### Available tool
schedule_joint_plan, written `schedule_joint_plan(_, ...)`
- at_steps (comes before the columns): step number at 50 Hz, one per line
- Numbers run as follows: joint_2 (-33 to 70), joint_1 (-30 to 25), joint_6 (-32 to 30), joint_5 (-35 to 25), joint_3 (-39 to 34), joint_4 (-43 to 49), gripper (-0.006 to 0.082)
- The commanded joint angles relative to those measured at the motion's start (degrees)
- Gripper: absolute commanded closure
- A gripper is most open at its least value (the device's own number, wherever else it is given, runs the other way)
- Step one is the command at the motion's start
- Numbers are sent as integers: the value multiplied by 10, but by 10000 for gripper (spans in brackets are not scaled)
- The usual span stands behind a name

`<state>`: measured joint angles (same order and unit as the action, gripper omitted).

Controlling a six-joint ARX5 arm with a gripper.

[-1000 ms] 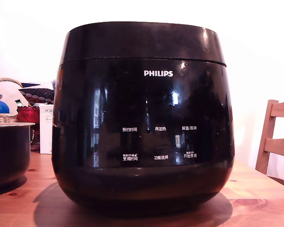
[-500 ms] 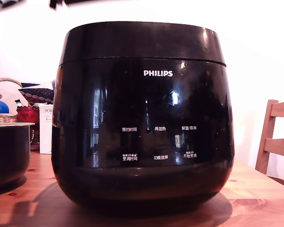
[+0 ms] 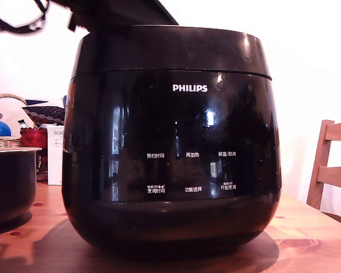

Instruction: Open the rice cooker by pressing the large metal button on the top of its lid with medium force

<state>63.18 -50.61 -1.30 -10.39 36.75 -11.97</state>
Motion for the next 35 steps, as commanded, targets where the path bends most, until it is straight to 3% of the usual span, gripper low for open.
schedule_joint_plan(1,10,-2,-7,7,-1,12,789)
schedule_joint_plan(35,43,-9,-37,23,-1,136,789)
